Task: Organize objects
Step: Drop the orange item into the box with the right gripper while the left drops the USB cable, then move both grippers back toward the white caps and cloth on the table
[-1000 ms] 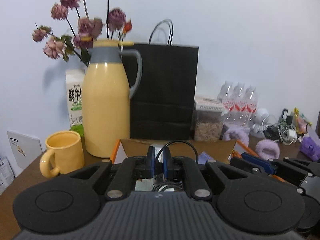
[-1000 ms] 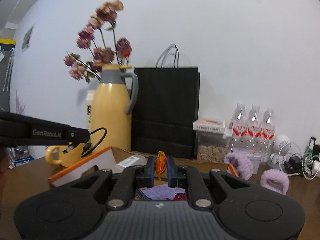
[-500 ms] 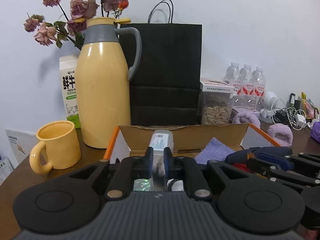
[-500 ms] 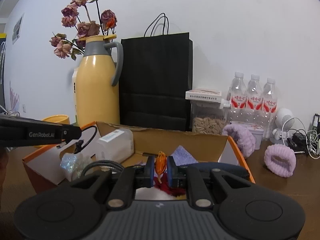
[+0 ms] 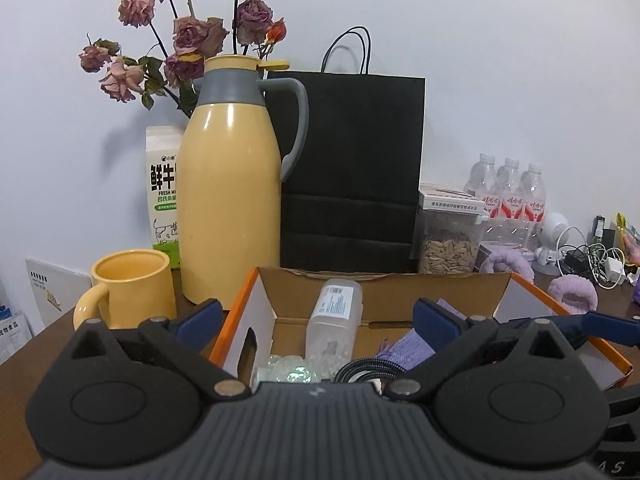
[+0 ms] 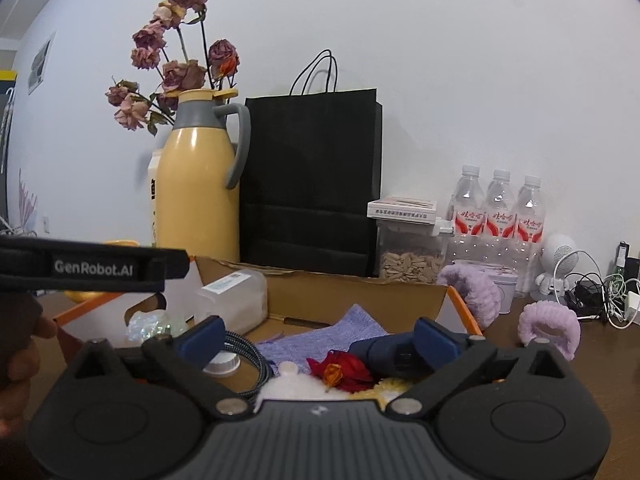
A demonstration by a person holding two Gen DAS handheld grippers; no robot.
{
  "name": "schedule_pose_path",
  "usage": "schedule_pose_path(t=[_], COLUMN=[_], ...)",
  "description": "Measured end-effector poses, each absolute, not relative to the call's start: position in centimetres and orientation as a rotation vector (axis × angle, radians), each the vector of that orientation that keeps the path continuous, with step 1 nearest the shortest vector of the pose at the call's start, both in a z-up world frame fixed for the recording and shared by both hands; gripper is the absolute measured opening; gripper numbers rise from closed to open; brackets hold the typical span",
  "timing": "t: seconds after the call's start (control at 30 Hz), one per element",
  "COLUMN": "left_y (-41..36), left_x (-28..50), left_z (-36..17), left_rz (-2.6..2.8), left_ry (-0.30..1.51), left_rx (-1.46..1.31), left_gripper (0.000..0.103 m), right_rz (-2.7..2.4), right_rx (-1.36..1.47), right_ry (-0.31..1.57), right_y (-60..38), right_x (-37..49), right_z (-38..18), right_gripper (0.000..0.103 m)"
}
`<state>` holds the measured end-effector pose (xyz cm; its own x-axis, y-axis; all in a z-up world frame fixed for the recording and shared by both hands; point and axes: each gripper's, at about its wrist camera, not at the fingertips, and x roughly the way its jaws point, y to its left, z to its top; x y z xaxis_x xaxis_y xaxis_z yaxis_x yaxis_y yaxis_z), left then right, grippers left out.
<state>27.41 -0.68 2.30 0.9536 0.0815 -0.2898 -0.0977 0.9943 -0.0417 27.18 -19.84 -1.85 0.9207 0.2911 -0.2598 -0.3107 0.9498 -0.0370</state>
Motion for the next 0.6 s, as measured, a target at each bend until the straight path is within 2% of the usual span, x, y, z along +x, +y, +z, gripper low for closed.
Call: schedule_pose_path(t=[0.6], left_y=[-0.3], left_x=[24.0], left_z=[2.1], left_rz=[0.082], left_ry=[0.275], left_rx=[-0.064], left_gripper=[0.103], right_rz=[0.243], right_rx=[-0.094], right_ry=[0.185], right_y=[-21.0], right_x=[24.1], right_z=[-0.9], right_gripper=[0.103])
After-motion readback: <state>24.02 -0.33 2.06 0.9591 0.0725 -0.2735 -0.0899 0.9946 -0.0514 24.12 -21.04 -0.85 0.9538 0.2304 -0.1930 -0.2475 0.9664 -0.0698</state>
